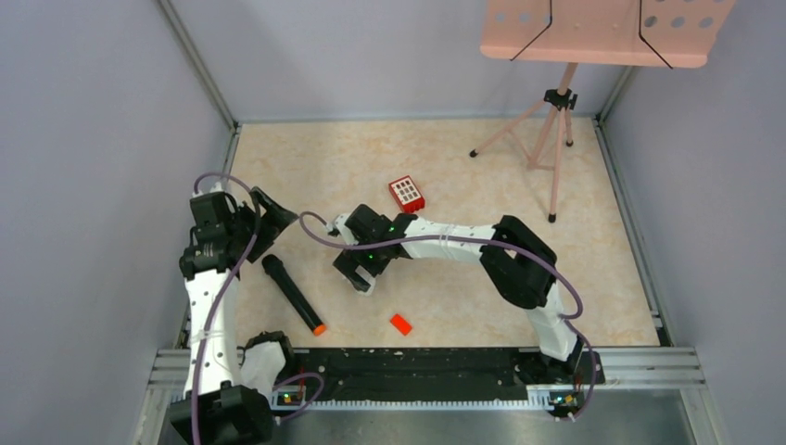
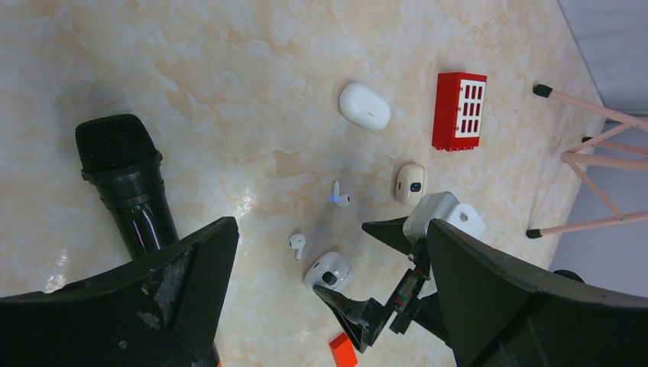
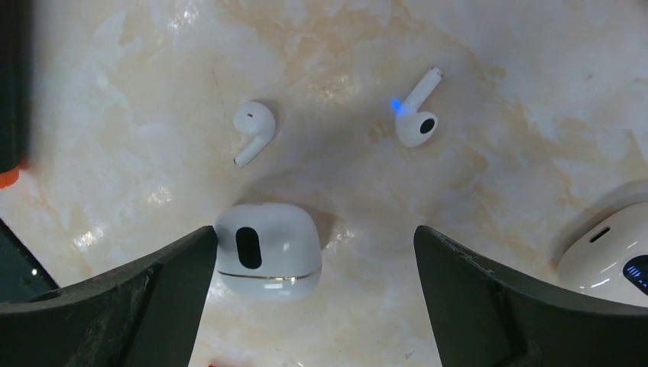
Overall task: Insert the wireless bluetooth earbuds into the charging case
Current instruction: Place the charging case at the center of the board, then pick up the charging case at the center of the board.
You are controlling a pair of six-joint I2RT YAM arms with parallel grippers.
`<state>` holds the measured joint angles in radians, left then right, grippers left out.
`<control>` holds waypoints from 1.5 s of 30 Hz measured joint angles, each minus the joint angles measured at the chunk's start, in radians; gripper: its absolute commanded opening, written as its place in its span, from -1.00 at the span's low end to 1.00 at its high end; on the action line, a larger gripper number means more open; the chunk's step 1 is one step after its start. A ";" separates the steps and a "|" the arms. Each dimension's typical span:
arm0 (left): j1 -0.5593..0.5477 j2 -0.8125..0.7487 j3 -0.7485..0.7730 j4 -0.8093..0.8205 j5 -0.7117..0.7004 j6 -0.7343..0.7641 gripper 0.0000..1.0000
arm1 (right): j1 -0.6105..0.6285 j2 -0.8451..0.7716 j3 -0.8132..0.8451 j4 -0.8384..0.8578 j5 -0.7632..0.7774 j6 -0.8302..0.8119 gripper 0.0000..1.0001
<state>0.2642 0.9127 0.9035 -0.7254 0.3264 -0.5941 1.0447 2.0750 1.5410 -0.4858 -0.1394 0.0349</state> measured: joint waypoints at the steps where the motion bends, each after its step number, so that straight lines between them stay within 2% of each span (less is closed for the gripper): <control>1: 0.002 -0.006 -0.003 0.001 0.004 -0.005 0.98 | 0.003 0.008 0.005 0.003 0.011 0.004 0.98; 9: 0.013 -0.040 -0.036 0.014 0.039 -0.033 0.96 | 0.035 0.014 0.005 0.024 0.087 -0.009 0.98; 21: 0.023 -0.047 -0.077 0.053 0.100 -0.068 0.96 | 0.034 -0.142 -0.193 0.022 0.177 -0.100 0.96; 26: 0.023 -0.047 -0.077 0.066 0.104 -0.067 0.98 | 0.019 -0.175 -0.193 0.022 0.119 -0.106 0.76; 33: 0.024 -0.046 -0.077 0.083 0.105 -0.061 0.97 | 0.004 -0.179 -0.183 -0.002 -0.044 -0.075 0.78; 36: 0.024 -0.044 -0.075 0.082 0.105 -0.062 0.91 | 0.004 -0.160 -0.138 -0.015 -0.043 -0.033 0.92; 45: 0.025 -0.044 -0.073 0.082 0.103 -0.072 0.87 | 0.009 -0.076 -0.068 -0.014 0.042 0.052 0.79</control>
<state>0.2890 0.8688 0.8307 -0.6434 0.4297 -0.6666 1.0534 1.9991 1.4734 -0.4995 -0.0978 0.0872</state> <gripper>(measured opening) 0.940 0.927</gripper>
